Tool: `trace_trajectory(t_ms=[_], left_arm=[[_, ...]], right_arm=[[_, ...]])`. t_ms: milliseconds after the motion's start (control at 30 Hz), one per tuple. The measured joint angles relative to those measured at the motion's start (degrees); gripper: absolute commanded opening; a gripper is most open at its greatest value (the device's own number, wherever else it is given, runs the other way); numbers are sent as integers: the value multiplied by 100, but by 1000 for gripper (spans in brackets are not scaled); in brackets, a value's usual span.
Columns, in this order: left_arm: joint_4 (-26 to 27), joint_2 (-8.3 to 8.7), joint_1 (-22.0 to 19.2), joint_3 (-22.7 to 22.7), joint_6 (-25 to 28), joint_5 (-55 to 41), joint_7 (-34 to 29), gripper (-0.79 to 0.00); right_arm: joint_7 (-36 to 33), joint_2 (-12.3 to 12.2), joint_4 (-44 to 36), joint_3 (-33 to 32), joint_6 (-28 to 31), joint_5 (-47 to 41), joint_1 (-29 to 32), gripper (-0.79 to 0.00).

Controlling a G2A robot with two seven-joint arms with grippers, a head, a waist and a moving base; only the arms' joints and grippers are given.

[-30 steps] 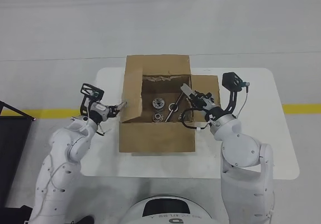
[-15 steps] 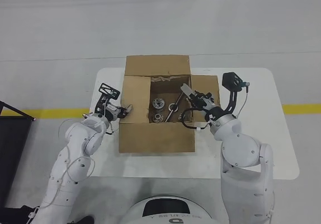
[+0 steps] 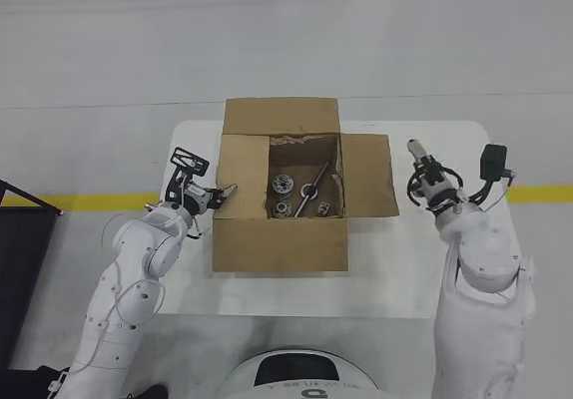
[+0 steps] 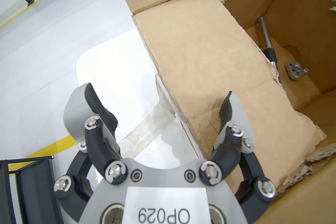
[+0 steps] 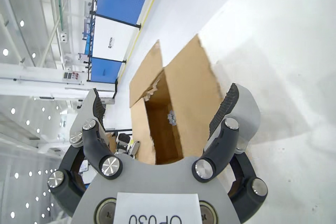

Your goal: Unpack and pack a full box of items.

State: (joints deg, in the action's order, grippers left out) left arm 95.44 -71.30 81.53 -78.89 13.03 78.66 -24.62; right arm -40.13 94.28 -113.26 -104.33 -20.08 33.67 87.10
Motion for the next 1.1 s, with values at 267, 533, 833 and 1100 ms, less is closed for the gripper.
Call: trace_trajectory(t_ms=[267, 533, 833, 1100], left_arm=[[0, 0, 0, 0, 0, 0, 0, 0], [26, -1, 14, -64, -46, -118, 76, 0], [211, 57, 196, -682, -122, -651, 302, 0], [174, 94, 365, -928, -24, -895, 407, 0]], right_arm=[[-115, -143, 1942, 15, -224, 517, -955, 0], [-1405, -249, 2357, -603, 610, -2130, -1128, 0], [-2546, -397, 2327, -659, 857, -3677, -1128, 0], [-2246, -459, 1392, 272, 592, -3150, -1032, 0]])
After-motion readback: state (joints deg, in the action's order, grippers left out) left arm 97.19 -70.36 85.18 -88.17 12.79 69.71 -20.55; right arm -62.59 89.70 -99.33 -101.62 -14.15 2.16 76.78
